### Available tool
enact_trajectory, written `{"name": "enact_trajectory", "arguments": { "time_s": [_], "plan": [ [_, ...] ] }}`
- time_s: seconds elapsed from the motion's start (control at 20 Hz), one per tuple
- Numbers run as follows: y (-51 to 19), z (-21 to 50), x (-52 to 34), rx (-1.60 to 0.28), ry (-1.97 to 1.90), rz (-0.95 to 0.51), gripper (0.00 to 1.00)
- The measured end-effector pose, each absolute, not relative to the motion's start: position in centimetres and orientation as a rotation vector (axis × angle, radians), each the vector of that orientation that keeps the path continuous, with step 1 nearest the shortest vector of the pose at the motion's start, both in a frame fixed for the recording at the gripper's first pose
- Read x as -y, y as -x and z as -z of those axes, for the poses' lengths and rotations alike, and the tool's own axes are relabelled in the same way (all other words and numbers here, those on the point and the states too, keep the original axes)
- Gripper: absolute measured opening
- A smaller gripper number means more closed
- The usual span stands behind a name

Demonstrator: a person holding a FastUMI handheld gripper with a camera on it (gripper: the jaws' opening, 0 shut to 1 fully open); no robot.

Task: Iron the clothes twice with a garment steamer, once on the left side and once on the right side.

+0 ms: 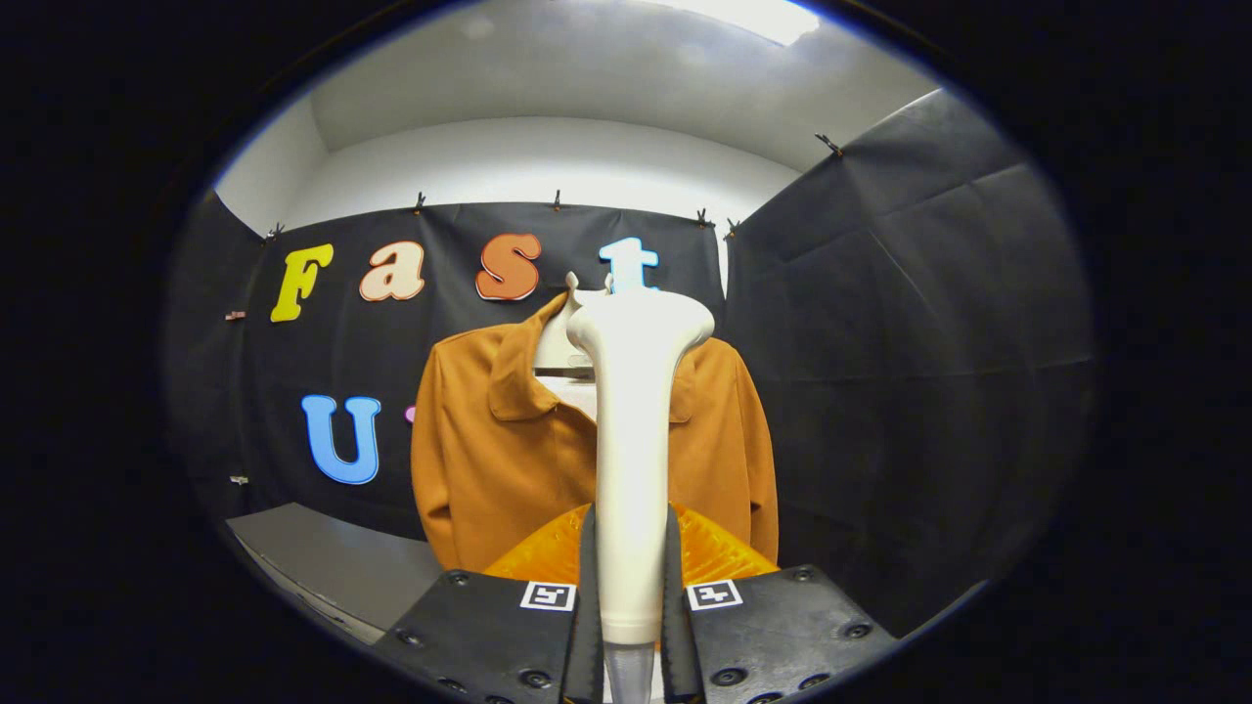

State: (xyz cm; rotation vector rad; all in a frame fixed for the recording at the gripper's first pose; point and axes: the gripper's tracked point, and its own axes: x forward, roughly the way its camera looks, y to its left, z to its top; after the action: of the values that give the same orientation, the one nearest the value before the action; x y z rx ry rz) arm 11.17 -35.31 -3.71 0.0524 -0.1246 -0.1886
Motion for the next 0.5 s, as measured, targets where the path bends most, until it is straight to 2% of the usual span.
{"name": "enact_trajectory", "arguments": {
  "time_s": [0.5],
  "plan": [
    [-15.6,13.6,38.3,-0.018,-0.061,0.199,0.27]
  ]
}}
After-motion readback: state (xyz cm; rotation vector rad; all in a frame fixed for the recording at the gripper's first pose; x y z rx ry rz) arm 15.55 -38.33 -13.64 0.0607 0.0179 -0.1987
